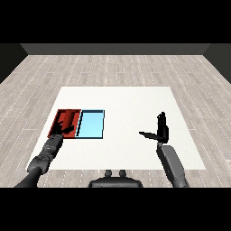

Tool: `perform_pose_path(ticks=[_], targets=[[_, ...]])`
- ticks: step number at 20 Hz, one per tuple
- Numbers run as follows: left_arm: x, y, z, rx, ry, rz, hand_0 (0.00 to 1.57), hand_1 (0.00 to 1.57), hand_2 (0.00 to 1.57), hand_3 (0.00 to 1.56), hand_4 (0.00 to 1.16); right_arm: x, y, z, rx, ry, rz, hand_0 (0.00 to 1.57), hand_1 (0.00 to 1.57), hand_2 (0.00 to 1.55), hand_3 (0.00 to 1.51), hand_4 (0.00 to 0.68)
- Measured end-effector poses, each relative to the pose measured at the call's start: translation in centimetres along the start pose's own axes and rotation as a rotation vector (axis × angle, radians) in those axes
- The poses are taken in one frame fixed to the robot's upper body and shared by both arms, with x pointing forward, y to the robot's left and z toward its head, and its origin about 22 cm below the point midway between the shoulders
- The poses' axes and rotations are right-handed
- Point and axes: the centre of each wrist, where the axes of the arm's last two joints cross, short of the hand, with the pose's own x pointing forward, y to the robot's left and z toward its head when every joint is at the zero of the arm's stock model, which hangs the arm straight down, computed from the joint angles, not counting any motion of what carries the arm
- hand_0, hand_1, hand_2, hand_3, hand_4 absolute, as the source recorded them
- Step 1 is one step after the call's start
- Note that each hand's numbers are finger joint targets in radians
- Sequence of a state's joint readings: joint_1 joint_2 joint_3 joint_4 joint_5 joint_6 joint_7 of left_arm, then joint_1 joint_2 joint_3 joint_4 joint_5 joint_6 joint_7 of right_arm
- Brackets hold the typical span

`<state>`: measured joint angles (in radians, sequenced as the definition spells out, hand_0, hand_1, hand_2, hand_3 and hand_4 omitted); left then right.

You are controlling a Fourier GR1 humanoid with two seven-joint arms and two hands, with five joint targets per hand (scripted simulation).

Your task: Pick the red can and put it in the red box

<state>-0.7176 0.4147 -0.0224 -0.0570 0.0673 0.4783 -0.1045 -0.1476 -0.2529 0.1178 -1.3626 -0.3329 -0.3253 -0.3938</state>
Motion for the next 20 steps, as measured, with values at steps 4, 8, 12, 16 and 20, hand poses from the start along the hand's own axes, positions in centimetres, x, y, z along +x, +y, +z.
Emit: perform_pose_path(ticks=[4,8,12,16,20], targets=[[-0.5,1.6,-0.6,-0.05,0.042,-0.009,0.0,0.0,0.0,0.0,0.0,0.4,0.0,-0.1,0.0,-0.017,-0.003,0.0,0.0,0.0,0.0,0.0],[-0.1,1.8,-0.7,-0.054,0.038,-0.028,0.0,0.0,0.0,0.0,0.0,0.5,0.3,-0.4,-0.005,-0.024,-0.022,0.0,0.0,0.0,0.0,0.0],[1.1,2.3,-1.0,-0.018,-0.052,0.042,0.0,0.0,0.0,0.0,0.0,0.3,0.2,0.0,0.003,-0.027,-0.04,0.0,0.0,0.0,0.0,0.0],[3.0,3.1,-1.4,-0.024,-0.22,0.174,1.36,1.36,1.25,0.0,0.0,0.4,0.3,-0.2,0.02,-0.047,-0.051,0.0,0.0,0.0,0.0,0.0],[4.8,2.5,-1.0,-0.095,-0.403,0.318,0.0,0.0,0.0,0.0,0.0,0.8,0.2,0.0,0.058,-0.065,-0.073,0.0,0.0,0.0,0.0,0.0]])
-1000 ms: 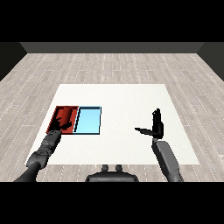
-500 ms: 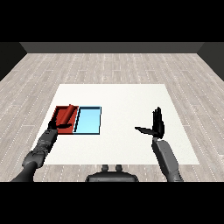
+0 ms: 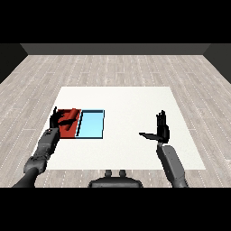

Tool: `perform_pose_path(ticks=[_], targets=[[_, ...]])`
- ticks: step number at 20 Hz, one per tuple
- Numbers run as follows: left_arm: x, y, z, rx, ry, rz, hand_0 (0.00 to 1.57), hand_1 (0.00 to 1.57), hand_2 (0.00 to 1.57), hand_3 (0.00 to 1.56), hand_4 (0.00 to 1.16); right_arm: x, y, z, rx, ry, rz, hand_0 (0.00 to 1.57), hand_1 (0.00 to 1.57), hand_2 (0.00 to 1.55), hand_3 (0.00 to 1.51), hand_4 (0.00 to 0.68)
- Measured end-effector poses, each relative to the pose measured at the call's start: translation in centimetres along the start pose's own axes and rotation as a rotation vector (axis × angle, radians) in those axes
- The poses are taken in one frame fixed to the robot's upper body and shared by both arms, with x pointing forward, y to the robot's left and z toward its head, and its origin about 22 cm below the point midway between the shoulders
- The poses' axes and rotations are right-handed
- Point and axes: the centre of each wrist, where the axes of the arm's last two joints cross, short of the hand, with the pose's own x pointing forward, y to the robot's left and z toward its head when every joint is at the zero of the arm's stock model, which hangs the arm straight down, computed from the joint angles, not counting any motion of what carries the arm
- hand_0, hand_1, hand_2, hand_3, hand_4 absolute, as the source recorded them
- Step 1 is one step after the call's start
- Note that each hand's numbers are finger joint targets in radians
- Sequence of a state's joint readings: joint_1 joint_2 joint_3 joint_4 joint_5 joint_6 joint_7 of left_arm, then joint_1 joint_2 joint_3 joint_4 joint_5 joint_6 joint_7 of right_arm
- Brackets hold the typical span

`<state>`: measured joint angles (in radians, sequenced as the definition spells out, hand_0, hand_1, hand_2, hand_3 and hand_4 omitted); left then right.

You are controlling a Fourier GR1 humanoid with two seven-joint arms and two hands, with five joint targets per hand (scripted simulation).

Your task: Pick the red can and put it in the red box

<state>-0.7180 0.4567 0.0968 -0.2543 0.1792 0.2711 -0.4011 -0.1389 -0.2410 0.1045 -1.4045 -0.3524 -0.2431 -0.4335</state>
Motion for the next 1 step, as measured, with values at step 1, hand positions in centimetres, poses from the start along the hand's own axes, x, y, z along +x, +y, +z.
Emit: perform_pose_path(ticks=[1], targets=[[0.26,-0.2,0.01,-0.023,-0.049,0.038,0.0,0.0,0.0,0.0,0.0,0.2,-0.08,-0.05,0.008,-0.006,-0.002,0.0,0.0,0.0,0.0,0.0]])
